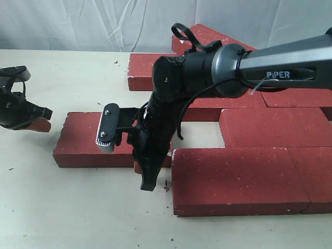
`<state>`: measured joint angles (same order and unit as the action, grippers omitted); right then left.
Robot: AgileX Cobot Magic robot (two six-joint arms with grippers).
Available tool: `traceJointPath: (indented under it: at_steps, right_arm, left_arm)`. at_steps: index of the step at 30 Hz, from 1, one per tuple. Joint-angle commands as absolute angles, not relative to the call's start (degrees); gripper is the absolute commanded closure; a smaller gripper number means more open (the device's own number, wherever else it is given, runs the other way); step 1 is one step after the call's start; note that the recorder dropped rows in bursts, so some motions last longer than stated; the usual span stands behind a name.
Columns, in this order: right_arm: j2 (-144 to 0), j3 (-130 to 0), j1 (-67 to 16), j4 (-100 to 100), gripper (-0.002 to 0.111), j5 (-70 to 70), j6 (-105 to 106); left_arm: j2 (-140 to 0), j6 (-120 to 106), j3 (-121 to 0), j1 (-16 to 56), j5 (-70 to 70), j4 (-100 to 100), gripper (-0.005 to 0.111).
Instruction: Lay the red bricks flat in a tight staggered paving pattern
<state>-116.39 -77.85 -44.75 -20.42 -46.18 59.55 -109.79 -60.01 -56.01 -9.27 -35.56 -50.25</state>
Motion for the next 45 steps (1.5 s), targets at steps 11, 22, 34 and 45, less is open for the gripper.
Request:
traceJointPath:
  at_steps: [11, 22, 34, 45]
  right_arm:
    - [-118.6, -77.9, -44.6, -8.8, 0.109, -38.0, 50.9]
    - [-117.0, -78.7, -44.8, -8.2, 0.109, -44.0, 46.4]
    - [-110.2, -76.9, -34.4, -7.0, 0.109, -41.8, 27.3]
    - [-118.6, -78.7, -31.4, -9.5, 0.109, -32.9, 27.4]
  left_arm:
    - [-109.7, -63.4, -56.1, -6.7, -37.0, -53.5, 0.107]
    - [-109.7, -66.1, -56.1, -6.2, -35.4, -54.8, 0.107]
    - [-108.0, -59.8, -57.7, -11.8, -36.3, -51.6, 0.107]
    - [-112.0, -61.8, -58.8, -7.1, -39.7, -50.6, 0.107]
